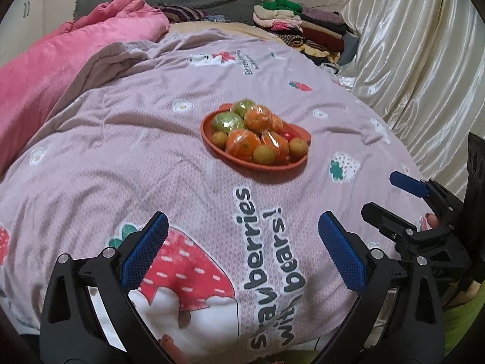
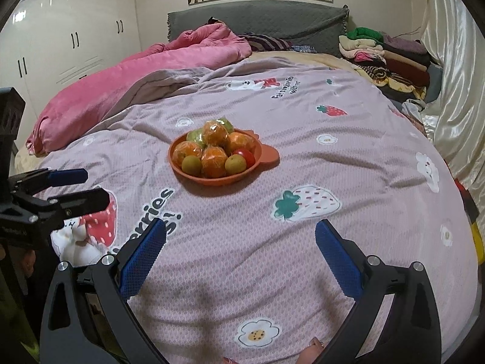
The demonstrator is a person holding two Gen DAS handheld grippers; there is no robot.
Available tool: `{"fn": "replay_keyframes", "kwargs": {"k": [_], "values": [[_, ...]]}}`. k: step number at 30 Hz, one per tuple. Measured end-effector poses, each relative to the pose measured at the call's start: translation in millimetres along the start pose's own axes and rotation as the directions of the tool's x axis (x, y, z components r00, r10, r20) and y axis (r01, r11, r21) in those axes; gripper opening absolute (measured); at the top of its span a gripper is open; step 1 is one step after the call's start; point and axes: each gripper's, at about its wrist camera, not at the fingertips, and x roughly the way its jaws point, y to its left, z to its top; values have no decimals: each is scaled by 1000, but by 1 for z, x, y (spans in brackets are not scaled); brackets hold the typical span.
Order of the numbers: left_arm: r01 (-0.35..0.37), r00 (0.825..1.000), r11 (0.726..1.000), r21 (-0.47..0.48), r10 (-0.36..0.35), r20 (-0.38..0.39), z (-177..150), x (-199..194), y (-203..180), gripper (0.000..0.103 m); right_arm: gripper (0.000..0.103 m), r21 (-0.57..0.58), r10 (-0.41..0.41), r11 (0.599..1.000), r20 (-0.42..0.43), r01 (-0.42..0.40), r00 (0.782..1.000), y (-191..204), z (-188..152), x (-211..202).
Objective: Organize fruits
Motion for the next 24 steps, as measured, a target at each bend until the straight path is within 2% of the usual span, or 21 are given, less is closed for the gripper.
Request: {"fn": "replay_keyframes", "kwargs": {"k": [24], "values": [[-48,999,998,-32,48,12,-9,-4,7,93,98,22,-8,1000,-30,8,1000,5,-11,9]]}}
